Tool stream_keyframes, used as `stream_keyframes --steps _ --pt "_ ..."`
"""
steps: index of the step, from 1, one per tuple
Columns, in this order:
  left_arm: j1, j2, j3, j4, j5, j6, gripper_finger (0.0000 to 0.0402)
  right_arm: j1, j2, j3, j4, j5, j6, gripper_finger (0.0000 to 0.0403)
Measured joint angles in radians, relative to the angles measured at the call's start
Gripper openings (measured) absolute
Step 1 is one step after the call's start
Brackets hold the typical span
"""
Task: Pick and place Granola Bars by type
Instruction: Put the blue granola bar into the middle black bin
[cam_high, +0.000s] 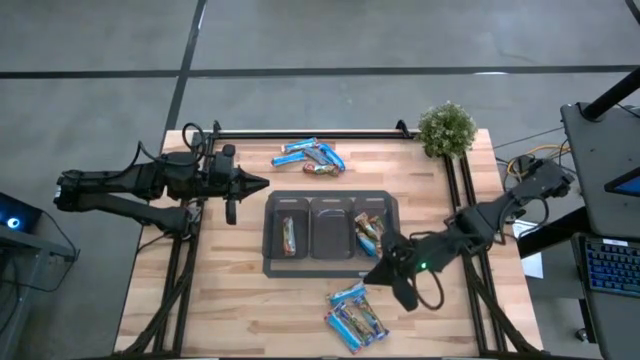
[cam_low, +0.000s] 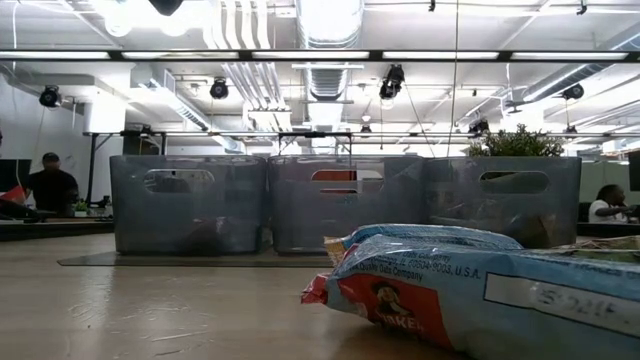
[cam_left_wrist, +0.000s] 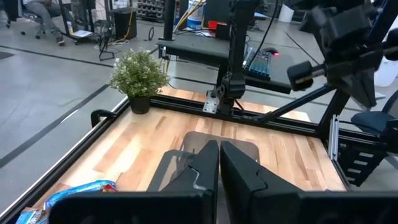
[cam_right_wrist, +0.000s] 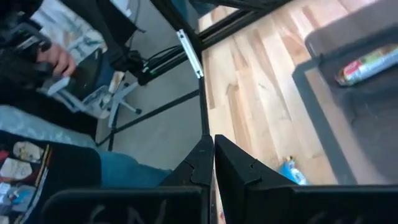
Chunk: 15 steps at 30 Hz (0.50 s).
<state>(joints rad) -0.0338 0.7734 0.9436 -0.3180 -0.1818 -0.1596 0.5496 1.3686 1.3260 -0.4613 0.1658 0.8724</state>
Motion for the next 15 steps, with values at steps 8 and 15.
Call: stream_keyframes --steps 8,15 --pt "0.000 0.000 0.000 0.000 0.000 0.017 0.0000 0.027 0.075 0.031 -0.003 0.020 0.223 0.0008" --pt "0.000 0.000 0.000 -0.022 0.000 0.033 0.0000 0.035 0.130 0.033 -0.006 0.013 0.356 0.0008"
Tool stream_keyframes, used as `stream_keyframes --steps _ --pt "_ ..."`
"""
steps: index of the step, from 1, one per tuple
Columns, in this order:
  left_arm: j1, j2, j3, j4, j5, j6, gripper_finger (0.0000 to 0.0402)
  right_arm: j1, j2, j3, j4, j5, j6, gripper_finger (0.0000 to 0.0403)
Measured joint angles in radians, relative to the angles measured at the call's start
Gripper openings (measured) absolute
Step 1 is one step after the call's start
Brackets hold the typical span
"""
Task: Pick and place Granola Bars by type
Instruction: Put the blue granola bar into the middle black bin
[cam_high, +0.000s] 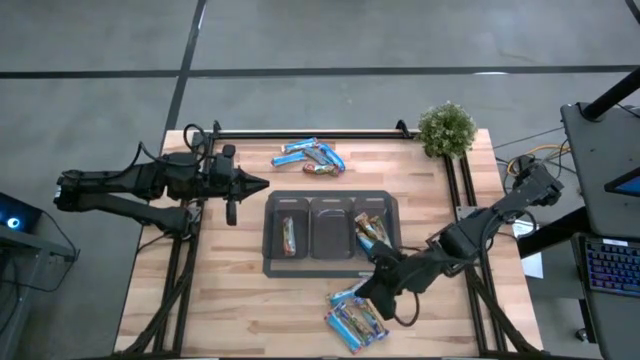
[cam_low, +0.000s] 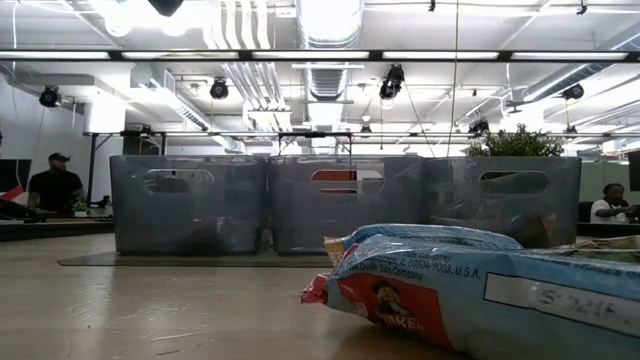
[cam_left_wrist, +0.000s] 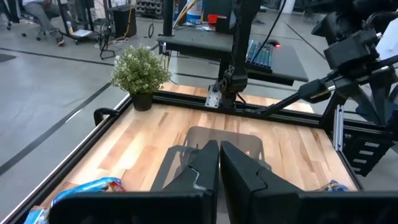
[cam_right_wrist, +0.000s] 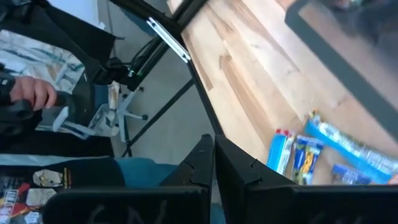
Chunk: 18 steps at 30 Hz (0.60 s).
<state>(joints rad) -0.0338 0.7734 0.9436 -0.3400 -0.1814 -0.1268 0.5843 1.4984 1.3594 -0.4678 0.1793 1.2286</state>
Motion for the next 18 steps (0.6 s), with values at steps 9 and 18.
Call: stream_keyframes --steps 9,18 --pt "0.000 0.000 0.000 -0.008 0.000 -0.002 0.0000 0.037 0.042 0.000 -0.006 -0.008 0.154 0.0008" --pt "0.000 0.000 0.000 -0.007 0.000 -0.006 0.0000 0.064 0.068 -0.006 -0.009 -0.034 0.242 0.0009"
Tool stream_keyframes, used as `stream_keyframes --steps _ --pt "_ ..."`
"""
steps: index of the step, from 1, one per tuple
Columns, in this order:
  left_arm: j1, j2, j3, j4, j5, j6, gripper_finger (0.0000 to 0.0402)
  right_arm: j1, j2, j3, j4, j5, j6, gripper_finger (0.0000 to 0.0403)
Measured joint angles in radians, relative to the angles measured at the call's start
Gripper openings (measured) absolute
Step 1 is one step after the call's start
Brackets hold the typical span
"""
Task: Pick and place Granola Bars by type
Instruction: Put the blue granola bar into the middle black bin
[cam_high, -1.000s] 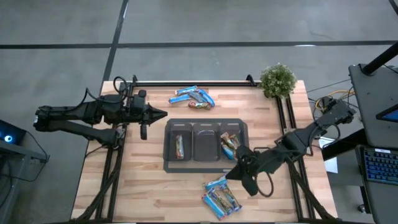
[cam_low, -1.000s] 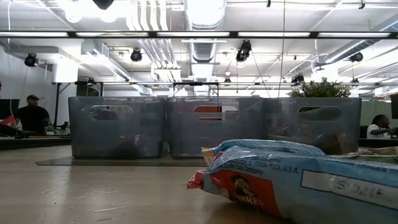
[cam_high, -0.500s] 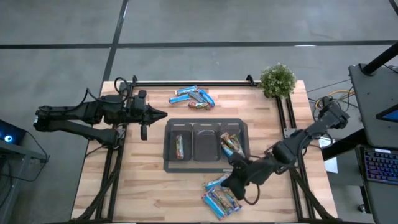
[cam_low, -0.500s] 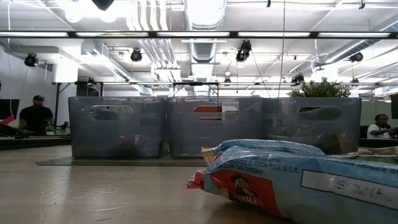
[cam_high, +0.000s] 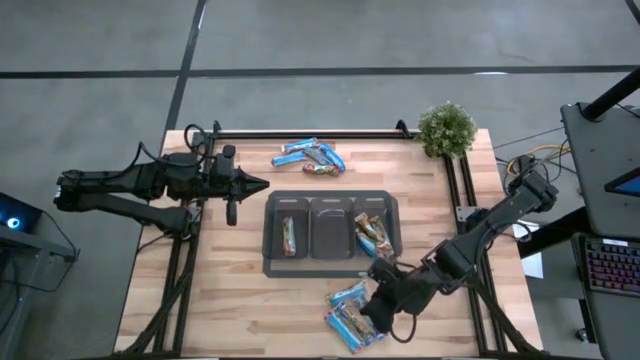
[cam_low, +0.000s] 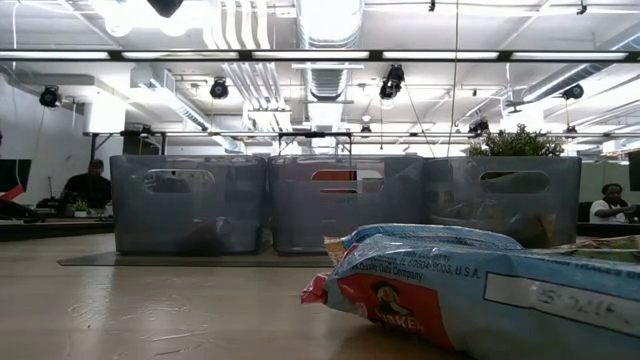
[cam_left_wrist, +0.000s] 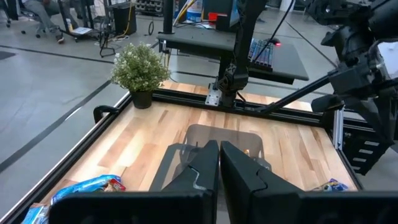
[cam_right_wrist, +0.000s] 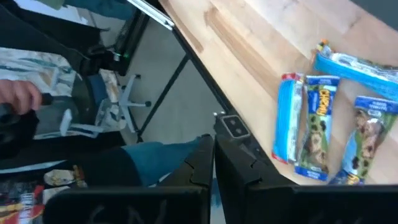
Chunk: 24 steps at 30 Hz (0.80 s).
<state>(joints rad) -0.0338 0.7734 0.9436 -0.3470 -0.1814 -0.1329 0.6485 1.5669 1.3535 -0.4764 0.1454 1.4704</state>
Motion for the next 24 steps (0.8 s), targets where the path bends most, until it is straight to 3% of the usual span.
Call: stream_keyframes --steps 9,24 --pt "0.000 0.000 0.000 0.002 0.000 -0.020 0.0000 0.004 0.007 0.000 -0.066 0.007 0.070 0.0040" --pt "0.000 0.000 0.000 -0.003 0.000 -0.032 0.0000 0.004 0.007 -0.003 -0.207 0.004 0.128 0.0207"
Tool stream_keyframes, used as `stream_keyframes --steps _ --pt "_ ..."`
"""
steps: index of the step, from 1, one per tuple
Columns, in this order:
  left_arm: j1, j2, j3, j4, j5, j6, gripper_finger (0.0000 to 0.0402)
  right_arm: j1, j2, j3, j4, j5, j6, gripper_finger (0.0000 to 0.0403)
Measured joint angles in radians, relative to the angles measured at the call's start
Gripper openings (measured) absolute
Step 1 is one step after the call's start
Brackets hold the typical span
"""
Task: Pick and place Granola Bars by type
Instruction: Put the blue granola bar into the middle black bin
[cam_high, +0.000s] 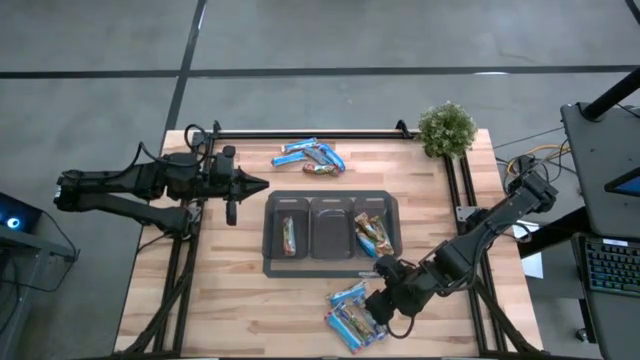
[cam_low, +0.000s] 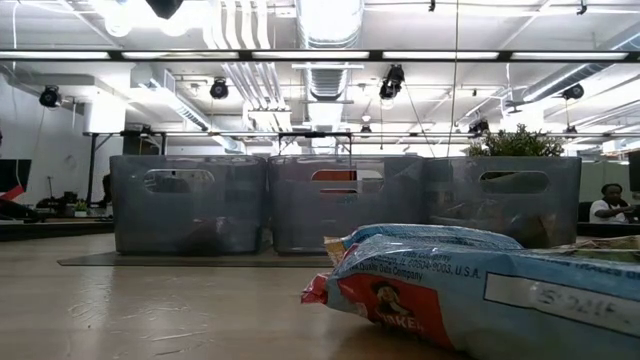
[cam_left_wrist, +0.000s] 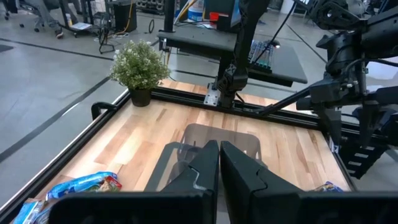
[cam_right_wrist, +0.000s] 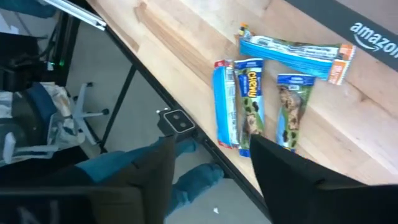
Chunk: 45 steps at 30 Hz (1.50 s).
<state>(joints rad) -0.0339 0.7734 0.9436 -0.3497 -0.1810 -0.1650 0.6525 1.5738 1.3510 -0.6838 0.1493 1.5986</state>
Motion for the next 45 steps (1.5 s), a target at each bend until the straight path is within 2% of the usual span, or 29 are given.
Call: stream_keyframes --steps 9,20,32,45 --pt "0.000 0.000 0.000 -0.006 0.000 0.000 0.0000 0.000 0.000 -0.011 0.009 0.000 -0.018 0.0250" --pt "0.000 0.000 0.000 -0.031 0.000 0.000 0.0000 0.000 0.020 -0.027 -0.020 0.000 -0.039 0.0240" --pt "0.000 0.003 0.000 -0.058 0.000 0.000 0.0000 -0.005 0.213 0.011 -0.028 -0.211 -0.080 0.0240" --pt "0.000 0.002 0.000 -0.061 0.000 -0.001 0.0000 -0.018 0.358 0.157 -0.230 -0.237 -0.080 0.0239"
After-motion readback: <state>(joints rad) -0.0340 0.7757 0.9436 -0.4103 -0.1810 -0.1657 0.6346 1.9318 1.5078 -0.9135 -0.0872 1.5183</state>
